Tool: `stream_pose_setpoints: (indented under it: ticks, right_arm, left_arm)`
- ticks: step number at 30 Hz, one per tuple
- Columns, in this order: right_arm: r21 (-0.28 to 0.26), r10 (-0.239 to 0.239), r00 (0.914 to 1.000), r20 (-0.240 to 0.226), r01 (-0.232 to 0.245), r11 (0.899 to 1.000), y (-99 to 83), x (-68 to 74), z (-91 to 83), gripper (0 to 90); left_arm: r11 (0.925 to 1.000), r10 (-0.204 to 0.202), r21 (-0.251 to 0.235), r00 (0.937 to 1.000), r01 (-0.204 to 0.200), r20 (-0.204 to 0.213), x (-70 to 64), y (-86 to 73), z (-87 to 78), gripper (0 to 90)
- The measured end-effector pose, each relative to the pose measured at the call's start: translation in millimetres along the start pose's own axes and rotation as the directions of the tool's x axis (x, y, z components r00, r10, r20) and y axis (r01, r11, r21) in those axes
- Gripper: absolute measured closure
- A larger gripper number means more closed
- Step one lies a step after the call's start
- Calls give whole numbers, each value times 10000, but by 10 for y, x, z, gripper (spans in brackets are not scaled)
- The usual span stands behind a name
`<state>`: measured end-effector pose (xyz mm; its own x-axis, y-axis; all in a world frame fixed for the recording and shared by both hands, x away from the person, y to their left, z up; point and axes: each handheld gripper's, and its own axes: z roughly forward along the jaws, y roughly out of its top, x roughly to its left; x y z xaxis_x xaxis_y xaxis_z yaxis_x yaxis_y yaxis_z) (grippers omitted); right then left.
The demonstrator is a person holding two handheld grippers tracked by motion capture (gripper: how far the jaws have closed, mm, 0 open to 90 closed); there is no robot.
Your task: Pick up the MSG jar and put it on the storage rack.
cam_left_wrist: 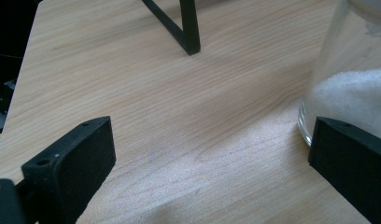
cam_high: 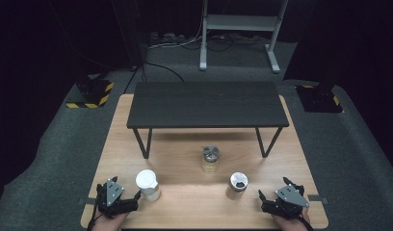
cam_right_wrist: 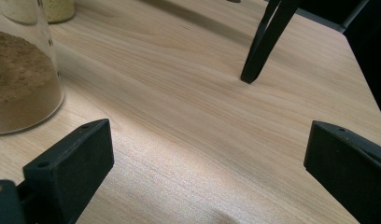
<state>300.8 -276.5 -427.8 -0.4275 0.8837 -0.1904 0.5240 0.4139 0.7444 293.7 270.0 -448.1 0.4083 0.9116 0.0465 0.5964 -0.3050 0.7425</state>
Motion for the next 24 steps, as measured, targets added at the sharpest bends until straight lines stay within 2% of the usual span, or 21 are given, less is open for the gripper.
stream_pose_setpoints:
  ticks: [6, 13, 16, 20, 23, 24]
  right_arm:
    - [-96, 55, 10000, -18, -55, 9999, 3, -11, 5, 8]
    - [-62, -104, 9999, -1, 104, 9999, 9, 8, 15, 8]
    - [-60, -178, 9998, 15, 178, 9998, 9, 14, 15, 7]
    - [-71, -152, 9999, -22, 152, 9999, 9, 11, 14, 7]
    - [-65, -145, 9999, -11, 145, 9999, 9, 11, 14, 8]
    - [-96, -195, 9998, 23, 195, 9998, 8, 16, 11, 8]
  left_arm:
    - [10000, 18, -41, 10000, -18, -18, -4, -1, -3, 12]
    - [9998, -183, -129, 9998, 183, -13, 16, -5, -10, 6]
    - [9997, -144, -184, 9999, 144, -27, 12, -7, -16, 3]
    - [9995, -160, -270, 9998, 162, 86, 11, -7, -18, 3]
    - [9971, -530, -533, 9982, 545, 282, 39, -16, -35, 5]
    - [9971, -530, -533, 9982, 545, 282, 39, -16, -35, 5]
